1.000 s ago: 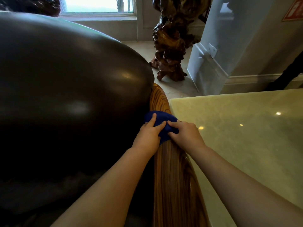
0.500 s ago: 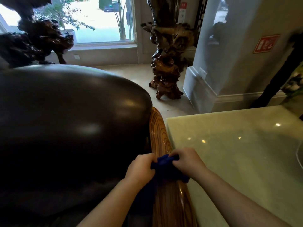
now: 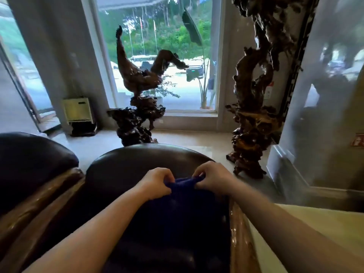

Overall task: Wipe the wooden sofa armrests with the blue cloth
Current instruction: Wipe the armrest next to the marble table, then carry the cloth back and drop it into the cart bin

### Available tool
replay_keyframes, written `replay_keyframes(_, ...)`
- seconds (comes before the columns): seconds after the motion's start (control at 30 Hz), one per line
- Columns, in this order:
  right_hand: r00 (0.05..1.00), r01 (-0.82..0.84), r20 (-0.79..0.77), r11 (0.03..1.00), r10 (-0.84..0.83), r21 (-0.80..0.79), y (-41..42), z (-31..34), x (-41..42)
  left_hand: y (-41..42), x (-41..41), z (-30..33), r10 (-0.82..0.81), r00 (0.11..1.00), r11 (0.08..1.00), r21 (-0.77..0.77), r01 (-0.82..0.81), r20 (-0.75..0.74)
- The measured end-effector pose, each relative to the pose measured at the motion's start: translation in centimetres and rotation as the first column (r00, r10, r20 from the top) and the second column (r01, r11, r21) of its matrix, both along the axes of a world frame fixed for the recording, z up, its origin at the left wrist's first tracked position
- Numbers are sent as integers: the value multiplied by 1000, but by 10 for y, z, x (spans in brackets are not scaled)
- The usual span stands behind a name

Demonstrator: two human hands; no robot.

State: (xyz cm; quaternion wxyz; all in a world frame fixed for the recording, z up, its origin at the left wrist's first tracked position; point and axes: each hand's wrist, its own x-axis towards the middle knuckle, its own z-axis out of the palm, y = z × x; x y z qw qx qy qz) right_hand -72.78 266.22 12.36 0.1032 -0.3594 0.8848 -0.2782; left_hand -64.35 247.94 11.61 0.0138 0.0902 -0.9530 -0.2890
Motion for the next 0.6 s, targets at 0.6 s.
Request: replay_keyframes(0.6,808,-575,-185,817,559,-43,-335,142,316,-274,411,159,363,930,927,-72,-367,-61)
